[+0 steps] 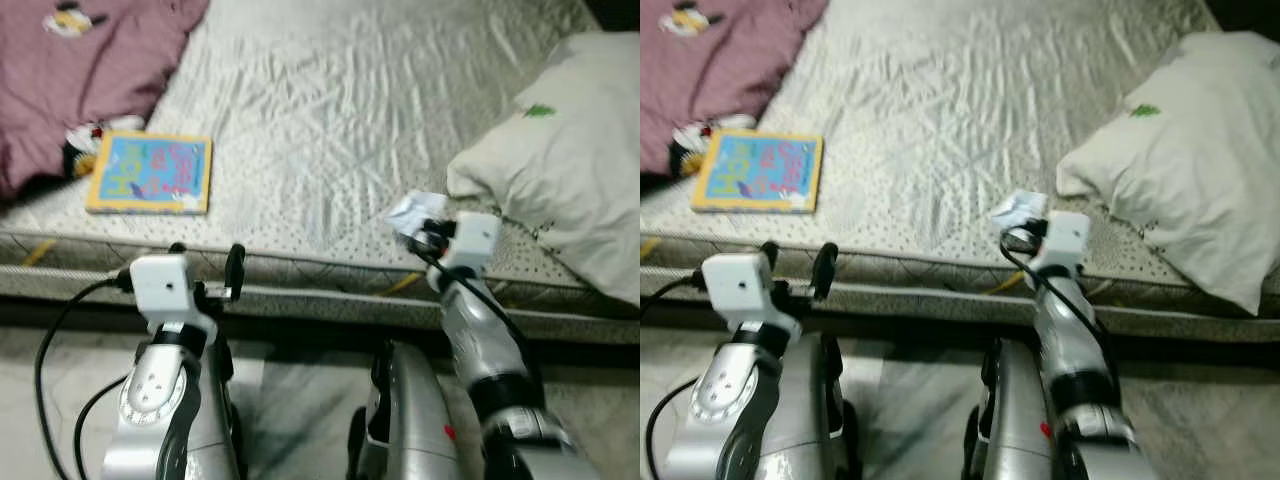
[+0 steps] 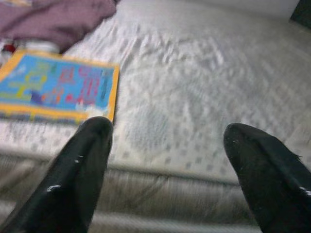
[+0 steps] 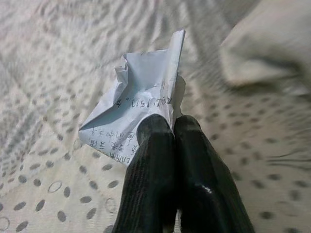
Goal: Clean up the room
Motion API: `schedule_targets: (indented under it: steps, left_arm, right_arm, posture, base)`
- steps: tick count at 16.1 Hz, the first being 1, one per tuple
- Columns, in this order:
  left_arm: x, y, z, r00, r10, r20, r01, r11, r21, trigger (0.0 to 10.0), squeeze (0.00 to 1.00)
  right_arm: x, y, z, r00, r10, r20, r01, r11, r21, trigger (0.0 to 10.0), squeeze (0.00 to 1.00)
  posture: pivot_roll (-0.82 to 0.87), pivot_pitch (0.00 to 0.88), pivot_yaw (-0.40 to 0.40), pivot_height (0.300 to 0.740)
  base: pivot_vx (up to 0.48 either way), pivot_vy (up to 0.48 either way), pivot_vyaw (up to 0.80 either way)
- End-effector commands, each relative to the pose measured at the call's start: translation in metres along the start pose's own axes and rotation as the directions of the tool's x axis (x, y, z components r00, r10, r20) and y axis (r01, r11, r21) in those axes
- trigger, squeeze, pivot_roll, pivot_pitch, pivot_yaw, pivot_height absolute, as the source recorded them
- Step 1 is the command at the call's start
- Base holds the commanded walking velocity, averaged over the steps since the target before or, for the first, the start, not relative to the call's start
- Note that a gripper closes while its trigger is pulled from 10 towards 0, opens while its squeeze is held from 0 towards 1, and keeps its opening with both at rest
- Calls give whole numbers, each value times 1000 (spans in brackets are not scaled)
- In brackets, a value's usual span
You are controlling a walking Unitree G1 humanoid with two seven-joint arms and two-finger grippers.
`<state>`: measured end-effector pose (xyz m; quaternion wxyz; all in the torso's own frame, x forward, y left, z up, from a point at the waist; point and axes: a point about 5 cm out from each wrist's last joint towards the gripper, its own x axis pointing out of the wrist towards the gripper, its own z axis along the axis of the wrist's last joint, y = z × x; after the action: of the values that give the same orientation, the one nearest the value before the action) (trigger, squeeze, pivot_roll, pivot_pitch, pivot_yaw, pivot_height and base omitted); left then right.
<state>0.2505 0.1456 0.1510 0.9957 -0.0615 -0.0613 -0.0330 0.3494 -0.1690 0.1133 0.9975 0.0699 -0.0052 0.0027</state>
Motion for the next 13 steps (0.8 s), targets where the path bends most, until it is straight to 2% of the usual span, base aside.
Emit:
schedule_targets:
  steps: [1,3,4,5,6,7,8,9,11,13]
  left_arm:
    - [3,-1,-5,1000,-7,-8,7,1000,-9,0,0]
    - [11,-4,-4,1000,-17,14,18,1000,-24,0,0]
    - [17,-7,-7,999,-27,27,28,999,-27,1490,0]
    - [21,-8,-9,999,-30,29,30,999,-22,3647,0]
    - [24,-8,-9,999,-35,31,35,999,-15,10000,0]
    - [26,-8,-9,998,-51,46,52,998,-24,10000,0]
    - [24,-4,-6,997,-37,69,41,998,-56,10000,0]
    - [19,1,-7,997,1,74,6,996,-87,10000,1000]
    - [8,0,-17,999,-1,49,6,995,-103,10000,1000]
    - [7,-6,-18,997,-41,60,47,994,-103,10000,1000]
  right_arm:
    - [-5,-7,2,1000,-30,11,30,999,19,0,0]
    - [-15,-11,4,998,-46,36,46,999,21,0,0]
    - [-22,-11,7,996,-59,61,57,998,30,0,0]
    - [-25,-10,8,996,-60,67,58,998,36,0,0]
    - [-25,-6,11,997,-38,73,36,999,20,0,0]
    - [-25,0,13,996,-8,84,9,1000,-14,8510,0]
    - [-24,9,16,996,27,85,-26,1000,-14,10000,0]
    - [-24,18,22,991,64,117,-69,997,42,10000,0]
    - [-24,22,27,989,61,138,-66,997,33,10000,0]
    - [-23,26,29,989,61,132,-69,996,52,10000,0]
  posture:
    - [2,101,-66,536]
    - [-29,72,-55,536]
    - [-52,39,-45,536]
    - [-58,23,-43,536]
    - [-58,15,-45,536]
    - [-50,3,-55,536]
    - [-31,5,-60,536]
    - [-29,9,-53,536]
    - [-28,5,-56,555]
    - [-13,20,-62,590]
  base:
    - [0,0,0]
    - [0,0,0]
    - [0,0,0]
    - [0,0,0]
    - [0,0,0]
    - [0,0,0]
    - [0,0,0]
    - [0,0,0]
    - [0,0,0]
    - [0,0,0]
